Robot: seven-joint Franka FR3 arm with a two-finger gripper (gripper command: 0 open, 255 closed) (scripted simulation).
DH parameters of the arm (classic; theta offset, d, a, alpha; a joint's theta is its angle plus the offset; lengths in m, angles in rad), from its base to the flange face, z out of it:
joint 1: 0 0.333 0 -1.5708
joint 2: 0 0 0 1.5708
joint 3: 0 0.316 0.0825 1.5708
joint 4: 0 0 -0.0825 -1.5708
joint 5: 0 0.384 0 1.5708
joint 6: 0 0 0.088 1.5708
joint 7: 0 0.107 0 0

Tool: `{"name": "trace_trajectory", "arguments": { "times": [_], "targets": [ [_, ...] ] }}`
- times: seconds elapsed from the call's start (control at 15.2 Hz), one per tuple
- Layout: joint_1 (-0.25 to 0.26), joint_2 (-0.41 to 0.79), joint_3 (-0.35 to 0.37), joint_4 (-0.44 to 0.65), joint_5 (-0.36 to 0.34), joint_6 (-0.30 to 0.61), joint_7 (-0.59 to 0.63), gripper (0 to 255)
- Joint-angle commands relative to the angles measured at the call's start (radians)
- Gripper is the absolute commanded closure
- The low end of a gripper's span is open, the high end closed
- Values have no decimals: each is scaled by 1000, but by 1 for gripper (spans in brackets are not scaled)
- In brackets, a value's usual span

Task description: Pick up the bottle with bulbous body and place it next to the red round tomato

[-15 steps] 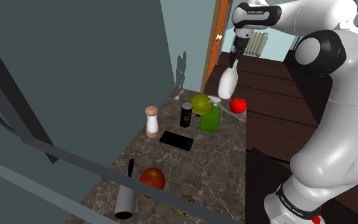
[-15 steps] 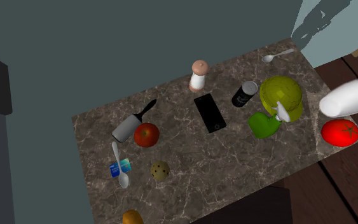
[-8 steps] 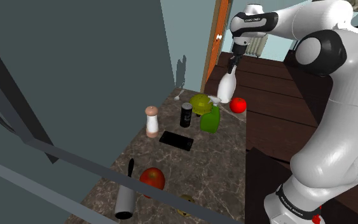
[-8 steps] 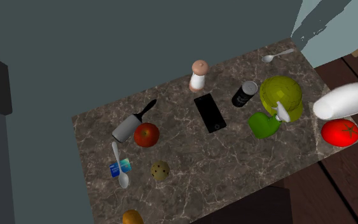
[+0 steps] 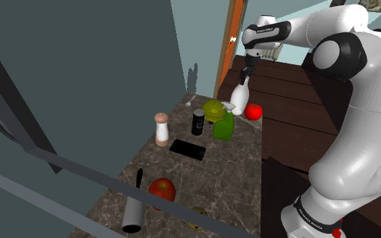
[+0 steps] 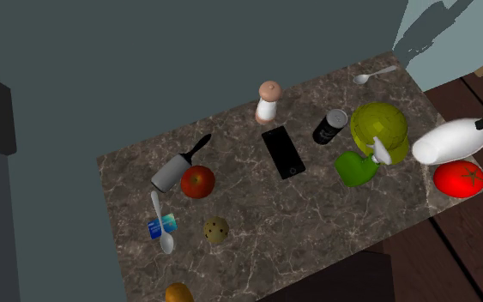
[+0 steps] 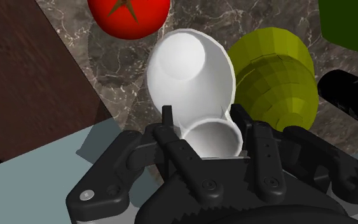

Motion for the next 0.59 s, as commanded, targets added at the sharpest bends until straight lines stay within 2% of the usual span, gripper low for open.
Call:
{"name": "trace_trajectory", "arguments": {
  "times": [0.0,0.2,0.53],
  "targets": [
    [0,-2,0,-30,0,29,-1,255],
    [0,8,0,-67,1,75,-3,255],
    [0,8,0,-67,1,75,-3,255]
  ]
}}
